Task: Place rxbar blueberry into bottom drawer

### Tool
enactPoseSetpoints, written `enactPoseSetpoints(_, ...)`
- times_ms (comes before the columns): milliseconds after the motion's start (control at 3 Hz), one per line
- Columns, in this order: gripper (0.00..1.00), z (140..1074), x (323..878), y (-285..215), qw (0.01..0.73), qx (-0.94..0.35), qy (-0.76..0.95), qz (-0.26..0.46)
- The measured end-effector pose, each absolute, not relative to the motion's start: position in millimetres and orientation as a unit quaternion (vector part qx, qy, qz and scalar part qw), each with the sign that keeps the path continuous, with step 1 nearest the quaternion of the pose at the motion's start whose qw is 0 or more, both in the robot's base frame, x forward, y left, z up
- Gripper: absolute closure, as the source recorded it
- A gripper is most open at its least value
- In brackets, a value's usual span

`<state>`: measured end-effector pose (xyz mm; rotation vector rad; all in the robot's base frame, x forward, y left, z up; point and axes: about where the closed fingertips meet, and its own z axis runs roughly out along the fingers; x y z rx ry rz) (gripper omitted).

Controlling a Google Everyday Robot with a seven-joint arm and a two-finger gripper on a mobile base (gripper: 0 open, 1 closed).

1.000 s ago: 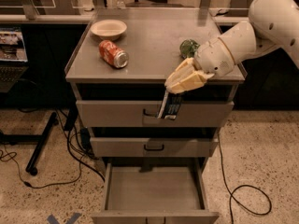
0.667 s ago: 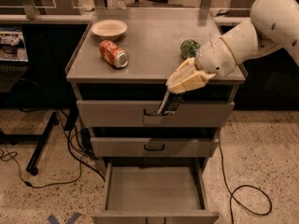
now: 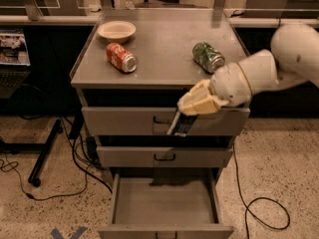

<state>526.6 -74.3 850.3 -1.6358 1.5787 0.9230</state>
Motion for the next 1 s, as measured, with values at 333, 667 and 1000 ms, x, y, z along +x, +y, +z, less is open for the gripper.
enactPoseSetpoints(333, 1.0, 810, 507, -85, 0.371, -0.582, 0.637, 0.343)
enactPoseSetpoints(667, 1.0, 746, 491, -89, 0.377, -0.528, 0.68, 0.341)
enactPoseSetpoints(1000, 1.0, 676, 497, -91, 0.374, -0.47, 0.724, 0.339)
